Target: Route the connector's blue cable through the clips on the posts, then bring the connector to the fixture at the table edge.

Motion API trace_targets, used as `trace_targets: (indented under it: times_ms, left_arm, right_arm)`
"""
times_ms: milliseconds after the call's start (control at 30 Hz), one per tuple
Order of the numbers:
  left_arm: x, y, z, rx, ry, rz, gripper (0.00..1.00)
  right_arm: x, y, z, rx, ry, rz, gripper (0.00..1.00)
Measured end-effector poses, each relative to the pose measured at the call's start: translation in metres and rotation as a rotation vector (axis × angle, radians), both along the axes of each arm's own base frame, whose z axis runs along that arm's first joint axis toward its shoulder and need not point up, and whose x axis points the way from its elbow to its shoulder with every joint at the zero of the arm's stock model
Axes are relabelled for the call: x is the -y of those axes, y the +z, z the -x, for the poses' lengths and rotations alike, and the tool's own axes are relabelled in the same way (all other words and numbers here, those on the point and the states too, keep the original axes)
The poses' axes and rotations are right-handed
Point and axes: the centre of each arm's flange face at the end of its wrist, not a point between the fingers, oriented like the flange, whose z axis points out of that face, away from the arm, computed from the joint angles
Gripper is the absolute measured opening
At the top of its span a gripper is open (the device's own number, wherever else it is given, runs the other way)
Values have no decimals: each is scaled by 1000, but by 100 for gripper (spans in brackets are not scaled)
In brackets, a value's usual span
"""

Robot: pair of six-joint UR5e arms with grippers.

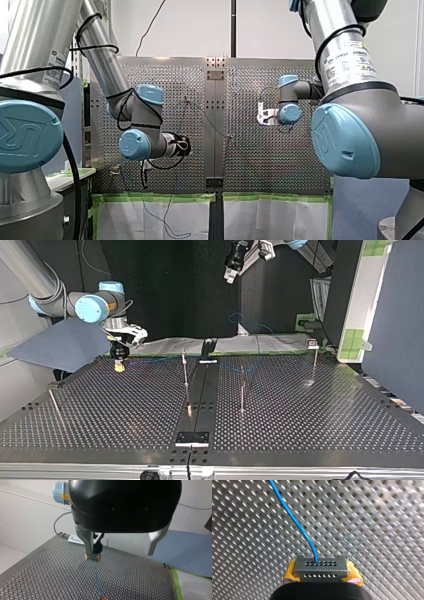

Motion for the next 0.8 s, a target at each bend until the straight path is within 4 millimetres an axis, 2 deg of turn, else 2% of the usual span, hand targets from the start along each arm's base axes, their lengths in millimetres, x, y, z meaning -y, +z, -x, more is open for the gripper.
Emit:
trace_targets:
  times_ms: [267,800]
  left_arm:
    - [0,0,0,0,1,-2,100]
    - [-1,-1,1,-12,2,-10,100]
  right_arm:
    - [-9,25,19,-8,-83,86,0]
    - [-10,108,63,37,-244,214,0]
